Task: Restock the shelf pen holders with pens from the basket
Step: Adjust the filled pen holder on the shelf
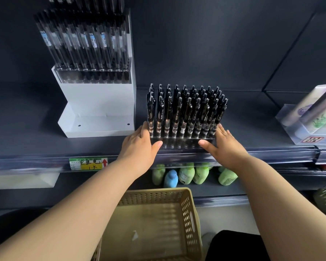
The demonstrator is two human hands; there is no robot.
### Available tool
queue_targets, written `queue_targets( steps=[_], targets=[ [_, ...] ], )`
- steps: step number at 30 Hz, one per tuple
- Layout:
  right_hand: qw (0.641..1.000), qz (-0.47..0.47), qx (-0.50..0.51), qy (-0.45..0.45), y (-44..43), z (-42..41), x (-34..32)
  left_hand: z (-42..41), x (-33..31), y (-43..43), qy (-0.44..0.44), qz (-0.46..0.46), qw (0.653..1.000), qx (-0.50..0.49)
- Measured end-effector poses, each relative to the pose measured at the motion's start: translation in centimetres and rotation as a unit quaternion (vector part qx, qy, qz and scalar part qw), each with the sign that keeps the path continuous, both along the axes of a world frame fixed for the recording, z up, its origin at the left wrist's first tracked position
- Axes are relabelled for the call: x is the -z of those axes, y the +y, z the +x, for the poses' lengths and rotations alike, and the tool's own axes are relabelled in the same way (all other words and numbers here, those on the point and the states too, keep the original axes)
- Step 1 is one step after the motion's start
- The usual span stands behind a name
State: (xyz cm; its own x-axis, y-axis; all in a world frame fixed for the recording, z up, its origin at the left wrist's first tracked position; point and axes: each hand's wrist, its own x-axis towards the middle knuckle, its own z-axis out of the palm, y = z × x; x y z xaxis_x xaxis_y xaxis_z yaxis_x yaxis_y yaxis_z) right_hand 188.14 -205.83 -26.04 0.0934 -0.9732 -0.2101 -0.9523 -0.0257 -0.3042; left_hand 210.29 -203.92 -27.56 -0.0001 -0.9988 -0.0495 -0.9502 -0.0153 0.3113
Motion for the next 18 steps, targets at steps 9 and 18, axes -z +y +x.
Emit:
queue_targets(
  steps=[9, 18],
  targets=[
    [1.000, -0.029, 0.005, -0.010, 0.3, -0.1, -1.0, 0.0, -1.1, 0.2, -0.031, -0.049, 0.998, 0.010],
    [0.993, -0.094, 0.003, -0.072, -0.4, 2.3, -3.6, 2.4, -4.6, 0.4, -0.019, -0.079, 0.996, -0.031]
  ],
)
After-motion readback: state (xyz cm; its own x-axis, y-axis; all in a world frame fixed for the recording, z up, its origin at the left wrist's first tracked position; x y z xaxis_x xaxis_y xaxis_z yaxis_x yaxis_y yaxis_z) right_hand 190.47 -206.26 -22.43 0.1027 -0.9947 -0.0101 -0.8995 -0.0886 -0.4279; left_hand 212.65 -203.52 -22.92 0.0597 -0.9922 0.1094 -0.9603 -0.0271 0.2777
